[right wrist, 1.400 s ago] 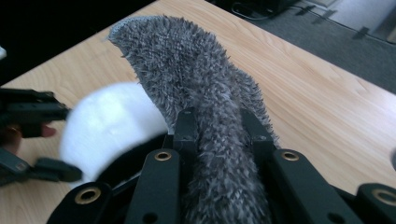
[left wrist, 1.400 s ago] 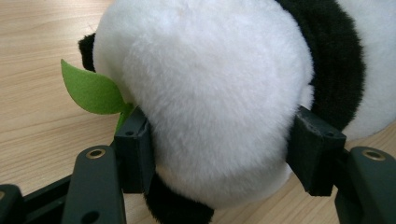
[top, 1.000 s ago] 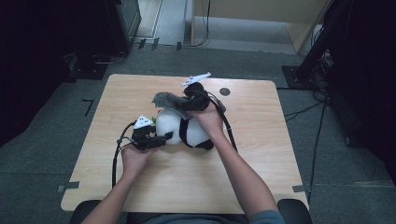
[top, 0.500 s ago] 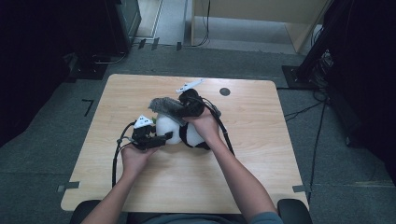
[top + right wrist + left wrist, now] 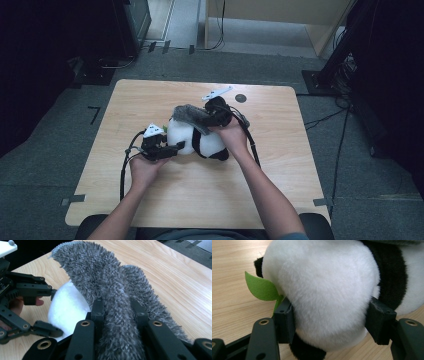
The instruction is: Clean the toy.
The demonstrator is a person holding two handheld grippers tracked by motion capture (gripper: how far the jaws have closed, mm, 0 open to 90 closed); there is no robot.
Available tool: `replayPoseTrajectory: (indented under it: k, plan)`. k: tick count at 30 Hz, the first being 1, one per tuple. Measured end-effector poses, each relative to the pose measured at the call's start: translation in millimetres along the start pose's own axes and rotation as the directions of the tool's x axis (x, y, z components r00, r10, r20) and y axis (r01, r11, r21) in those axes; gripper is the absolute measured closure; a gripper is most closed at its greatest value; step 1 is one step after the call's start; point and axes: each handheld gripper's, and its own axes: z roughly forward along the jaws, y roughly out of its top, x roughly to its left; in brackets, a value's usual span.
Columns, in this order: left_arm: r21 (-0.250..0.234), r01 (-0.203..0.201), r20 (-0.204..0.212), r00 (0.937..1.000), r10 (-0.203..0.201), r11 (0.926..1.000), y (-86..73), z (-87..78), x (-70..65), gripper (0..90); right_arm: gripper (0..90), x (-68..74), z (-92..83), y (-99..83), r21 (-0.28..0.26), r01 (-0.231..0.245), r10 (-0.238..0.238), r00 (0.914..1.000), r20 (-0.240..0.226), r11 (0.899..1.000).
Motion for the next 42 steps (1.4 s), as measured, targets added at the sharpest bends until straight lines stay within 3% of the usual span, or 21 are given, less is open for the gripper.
replayPoseTrajectory:
  k: [17, 26, 34, 42]
  plan:
    - [-0.003, 0.005, 0.003, 1.0, -0.005, 1.0, -0.3, 0.1, 0.3, 34.5, 70.6, -29.9, -46.4, -26.2, -0.055, -0.068, 0.071, 0.9962, 0.051, 0.996]
    - [-0.004, 0.006, 0.004, 1.0, -0.006, 1.0, -0.6, 0.0, 0.9, 34.5, 71.4, -38.4, -56.9, -33.6, -0.062, -0.09, 0.095, 0.9927, 0.075, 0.994]
    - [-0.009, 0.005, 0.004, 1.0, -0.005, 0.9999, -1.1, 0.0, 1.1, 34.2, 73.2, -28.6, -59.6, -16.9, -0.087, -0.072, 0.077, 0.995, 0.063, 0.994]
    - [-0.011, -0.002, 0.005, 1.0, 0.002, 0.9999, -1.2, -0.2, 1.1, 34.0, 73.0, 0.9, -33.4, 9.8, -0.077, -0.01, 0.011, 0.9999, 0.01, 0.997]
